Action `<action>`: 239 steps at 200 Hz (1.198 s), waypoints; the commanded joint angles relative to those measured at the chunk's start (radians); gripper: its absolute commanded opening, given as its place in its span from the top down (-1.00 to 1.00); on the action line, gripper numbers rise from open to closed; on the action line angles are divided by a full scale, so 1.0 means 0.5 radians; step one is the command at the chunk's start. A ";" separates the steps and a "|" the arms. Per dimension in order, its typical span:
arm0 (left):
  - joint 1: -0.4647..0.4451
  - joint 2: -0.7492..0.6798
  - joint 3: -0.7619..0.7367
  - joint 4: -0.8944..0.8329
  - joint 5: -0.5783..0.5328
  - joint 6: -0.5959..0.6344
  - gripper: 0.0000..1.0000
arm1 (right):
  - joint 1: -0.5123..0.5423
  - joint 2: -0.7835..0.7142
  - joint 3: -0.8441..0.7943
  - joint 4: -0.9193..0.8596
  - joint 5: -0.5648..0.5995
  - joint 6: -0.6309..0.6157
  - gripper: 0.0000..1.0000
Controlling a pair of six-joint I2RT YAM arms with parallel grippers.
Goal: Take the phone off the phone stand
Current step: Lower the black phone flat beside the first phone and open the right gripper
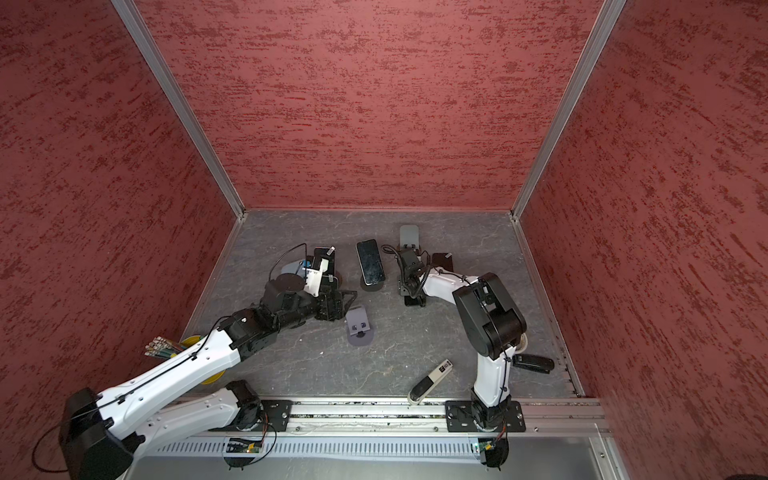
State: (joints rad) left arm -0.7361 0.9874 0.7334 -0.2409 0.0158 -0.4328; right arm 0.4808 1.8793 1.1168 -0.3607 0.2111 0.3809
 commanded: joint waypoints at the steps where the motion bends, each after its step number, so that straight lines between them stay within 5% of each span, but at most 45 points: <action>1: -0.010 -0.047 -0.022 0.021 -0.043 0.022 -0.99 | -0.044 0.088 0.015 -0.082 0.093 0.017 -0.44; 168: -0.008 -0.085 -0.031 -0.002 -0.059 0.015 -0.99 | -0.143 0.163 -0.058 -0.043 0.104 0.016 -0.61; 239: -0.009 -0.088 -0.019 -0.015 -0.067 0.022 -0.99 | -0.173 0.231 0.009 -0.034 0.105 -0.031 -0.49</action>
State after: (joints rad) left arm -0.7361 0.9539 0.7238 -0.2466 -0.0059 -0.4328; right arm 0.4141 1.9194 1.1343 -0.2874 0.2367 0.3885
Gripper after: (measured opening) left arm 0.996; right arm 0.757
